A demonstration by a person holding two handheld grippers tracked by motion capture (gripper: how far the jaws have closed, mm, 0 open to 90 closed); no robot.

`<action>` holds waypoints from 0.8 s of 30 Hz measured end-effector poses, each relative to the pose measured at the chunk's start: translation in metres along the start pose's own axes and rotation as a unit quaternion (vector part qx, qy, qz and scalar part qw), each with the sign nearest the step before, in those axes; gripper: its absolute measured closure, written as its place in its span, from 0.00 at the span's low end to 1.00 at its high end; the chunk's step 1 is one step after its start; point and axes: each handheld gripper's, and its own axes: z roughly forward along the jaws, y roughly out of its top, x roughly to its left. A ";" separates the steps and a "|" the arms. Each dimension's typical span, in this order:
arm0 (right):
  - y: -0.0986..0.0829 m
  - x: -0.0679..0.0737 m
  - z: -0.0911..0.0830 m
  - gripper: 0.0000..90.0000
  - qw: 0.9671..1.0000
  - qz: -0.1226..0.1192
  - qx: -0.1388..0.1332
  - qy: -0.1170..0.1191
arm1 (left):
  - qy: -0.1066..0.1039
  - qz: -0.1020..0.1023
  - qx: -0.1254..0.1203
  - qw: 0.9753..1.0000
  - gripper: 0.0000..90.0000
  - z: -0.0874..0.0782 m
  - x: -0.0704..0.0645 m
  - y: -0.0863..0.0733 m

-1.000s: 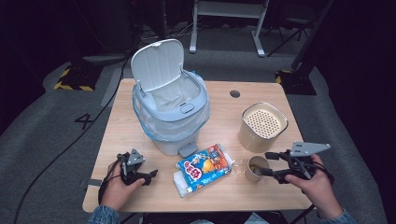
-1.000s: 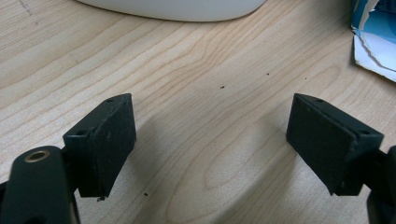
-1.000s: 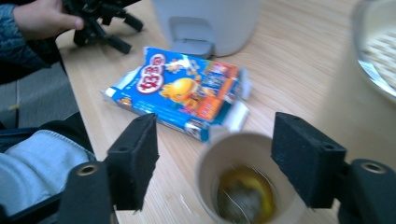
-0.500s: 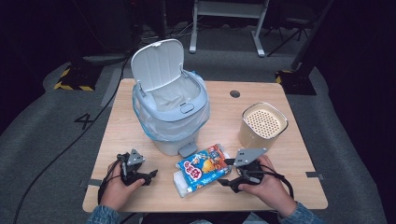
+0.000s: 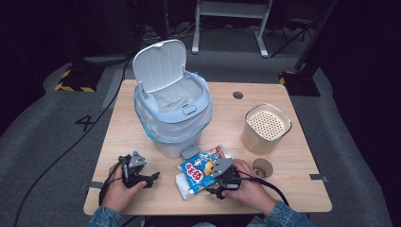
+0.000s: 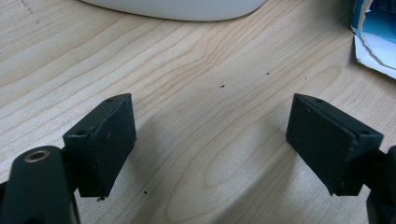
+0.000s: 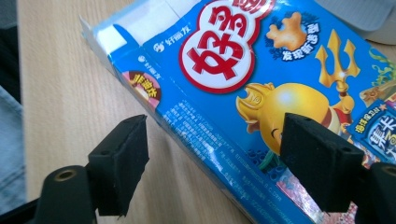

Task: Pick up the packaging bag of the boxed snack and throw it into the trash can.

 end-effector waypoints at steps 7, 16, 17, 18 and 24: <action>0.000 0.004 0.004 0.62 0.999 -0.032 0.008 0.002 | 0.000 0.000 0.000 1.000 0.18 0.000 0.000 0.000; 0.004 0.011 0.000 0.96 0.997 -0.077 0.025 0.019 | 0.000 0.000 0.000 1.000 0.18 0.000 0.000 0.000; 0.005 0.011 -0.001 0.97 0.996 -0.081 0.026 0.020 | 0.000 0.000 0.000 1.000 0.18 0.000 0.000 0.000; 0.005 0.011 -0.001 0.97 0.996 -0.081 0.026 0.020 | 0.000 0.000 0.000 1.000 0.18 0.000 0.000 0.000; 0.007 0.009 -0.016 0.99 0.997 -0.069 -0.012 0.027 | -0.001 0.000 0.001 1.000 0.18 0.000 0.000 0.000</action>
